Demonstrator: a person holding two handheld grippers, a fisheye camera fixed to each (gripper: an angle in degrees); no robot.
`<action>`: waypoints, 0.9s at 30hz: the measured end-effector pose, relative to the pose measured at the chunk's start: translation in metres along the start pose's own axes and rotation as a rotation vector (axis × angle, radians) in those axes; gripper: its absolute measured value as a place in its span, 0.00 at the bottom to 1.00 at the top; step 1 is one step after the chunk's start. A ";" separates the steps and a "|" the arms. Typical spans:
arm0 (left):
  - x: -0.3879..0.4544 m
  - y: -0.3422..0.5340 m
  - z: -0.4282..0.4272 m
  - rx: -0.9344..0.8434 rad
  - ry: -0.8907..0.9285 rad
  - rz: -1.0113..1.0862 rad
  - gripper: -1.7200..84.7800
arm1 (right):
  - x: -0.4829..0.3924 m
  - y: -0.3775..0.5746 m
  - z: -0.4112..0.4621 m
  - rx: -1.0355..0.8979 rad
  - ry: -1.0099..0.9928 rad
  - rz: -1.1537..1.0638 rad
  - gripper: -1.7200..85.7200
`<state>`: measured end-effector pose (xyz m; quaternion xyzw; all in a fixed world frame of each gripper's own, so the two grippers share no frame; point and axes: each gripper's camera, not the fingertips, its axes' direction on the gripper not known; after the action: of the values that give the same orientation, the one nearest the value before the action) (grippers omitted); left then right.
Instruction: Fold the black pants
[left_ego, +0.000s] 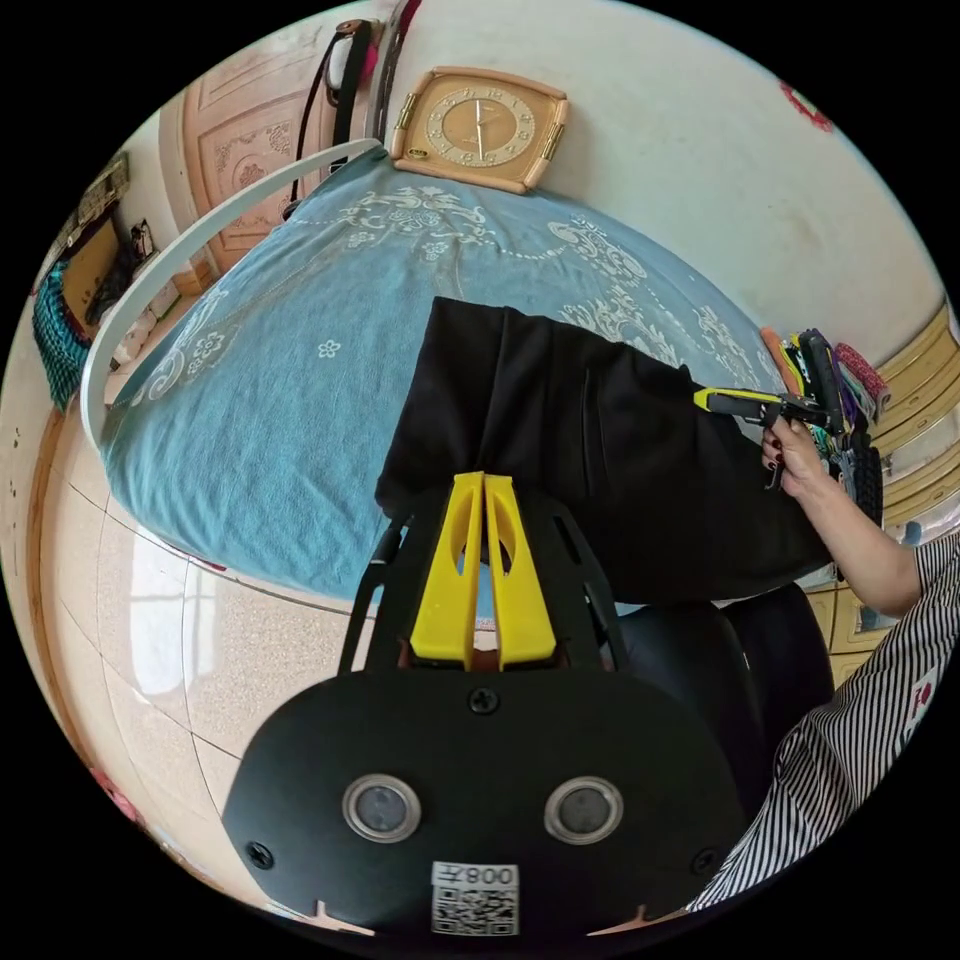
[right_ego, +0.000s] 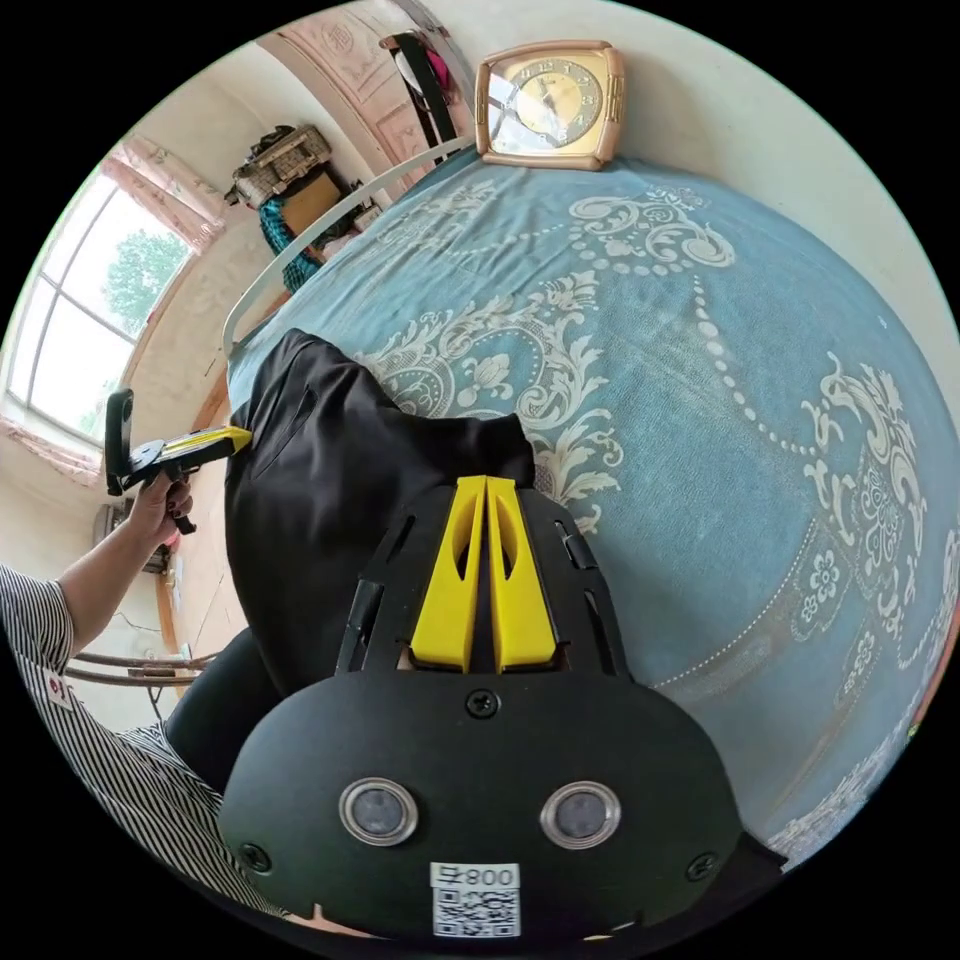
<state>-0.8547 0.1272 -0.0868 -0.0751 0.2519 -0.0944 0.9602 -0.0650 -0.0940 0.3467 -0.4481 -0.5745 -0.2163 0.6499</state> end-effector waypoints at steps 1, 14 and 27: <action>0.000 0.002 0.003 0.007 0.008 -0.010 0.02 | 0.003 0.004 0.000 0.015 -0.012 0.002 0.02; 0.040 0.029 0.080 0.053 0.037 -0.132 0.02 | -0.011 0.066 0.004 0.048 0.180 -0.005 0.02; 0.153 0.034 0.179 0.053 0.142 0.042 0.03 | 0.028 0.161 -0.048 0.116 0.165 0.205 0.02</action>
<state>-0.6295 0.1436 -0.0107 -0.0374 0.3182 -0.0858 0.9434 0.0969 -0.0455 0.3224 -0.4468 -0.4819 -0.1511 0.7384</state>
